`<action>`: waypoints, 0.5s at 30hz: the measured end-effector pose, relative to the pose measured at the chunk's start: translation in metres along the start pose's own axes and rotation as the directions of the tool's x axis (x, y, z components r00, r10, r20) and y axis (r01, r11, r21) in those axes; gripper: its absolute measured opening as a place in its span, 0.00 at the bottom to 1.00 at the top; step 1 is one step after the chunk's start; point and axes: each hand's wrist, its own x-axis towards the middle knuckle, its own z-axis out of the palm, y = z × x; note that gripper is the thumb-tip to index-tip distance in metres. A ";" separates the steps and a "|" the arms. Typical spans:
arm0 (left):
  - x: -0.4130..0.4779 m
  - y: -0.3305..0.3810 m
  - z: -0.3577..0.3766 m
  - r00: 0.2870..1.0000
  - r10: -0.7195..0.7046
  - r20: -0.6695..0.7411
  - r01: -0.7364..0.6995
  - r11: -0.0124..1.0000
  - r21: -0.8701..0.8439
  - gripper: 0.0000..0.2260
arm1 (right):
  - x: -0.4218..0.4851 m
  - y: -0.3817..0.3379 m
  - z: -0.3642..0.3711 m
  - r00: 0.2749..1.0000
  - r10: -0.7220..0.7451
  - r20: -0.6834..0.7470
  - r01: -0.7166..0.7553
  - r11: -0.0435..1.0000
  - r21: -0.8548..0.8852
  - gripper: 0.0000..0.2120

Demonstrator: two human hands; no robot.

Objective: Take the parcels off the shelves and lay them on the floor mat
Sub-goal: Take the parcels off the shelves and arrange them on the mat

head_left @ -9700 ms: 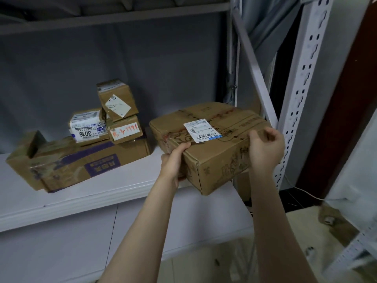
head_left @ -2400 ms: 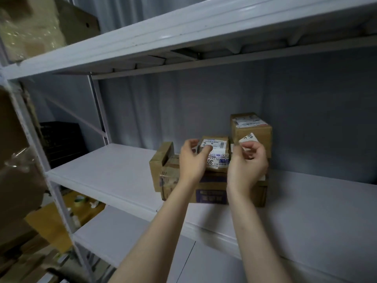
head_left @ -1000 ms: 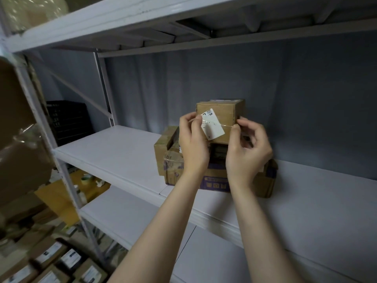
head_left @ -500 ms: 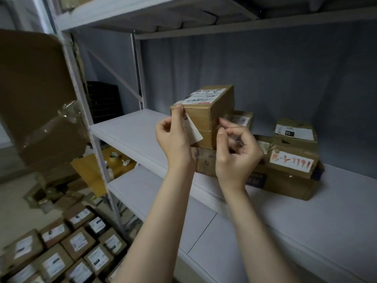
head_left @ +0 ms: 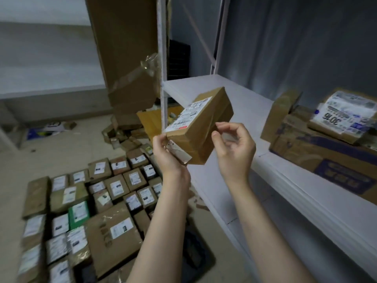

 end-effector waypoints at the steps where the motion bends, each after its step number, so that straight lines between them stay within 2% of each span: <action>1: 0.005 0.000 -0.017 0.999 0.004 -0.040 -0.004 1.000 0.004 0.10 | -0.006 0.010 0.006 0.996 0.078 0.046 -0.078 0.997 -0.012 0.07; 3: 0.016 -0.003 -0.050 0.989 0.035 -0.142 -0.025 0.997 0.068 0.10 | -0.020 0.032 0.016 0.959 0.246 0.142 -0.240 0.969 -0.062 0.09; 6: 0.025 -0.009 -0.097 0.948 0.146 -0.282 -0.081 0.970 0.229 0.12 | -0.045 0.066 0.030 0.816 0.509 0.274 -0.489 0.861 -0.142 0.15; 9: 0.023 -0.019 -0.137 0.887 0.320 -0.333 -0.159 0.888 0.430 0.06 | -0.072 0.099 0.044 0.634 0.667 0.392 -0.637 0.737 -0.224 0.13; 12: 0.017 -0.034 -0.171 0.899 0.282 -0.335 -0.096 0.874 0.476 0.18 | -0.099 0.128 0.053 0.436 0.766 0.472 -0.759 0.595 -0.265 0.09; 15: 0.015 -0.051 -0.208 0.897 0.226 -0.381 -0.005 0.865 0.502 0.26 | -0.128 0.159 0.056 0.189 0.857 0.479 -0.866 0.376 -0.331 0.09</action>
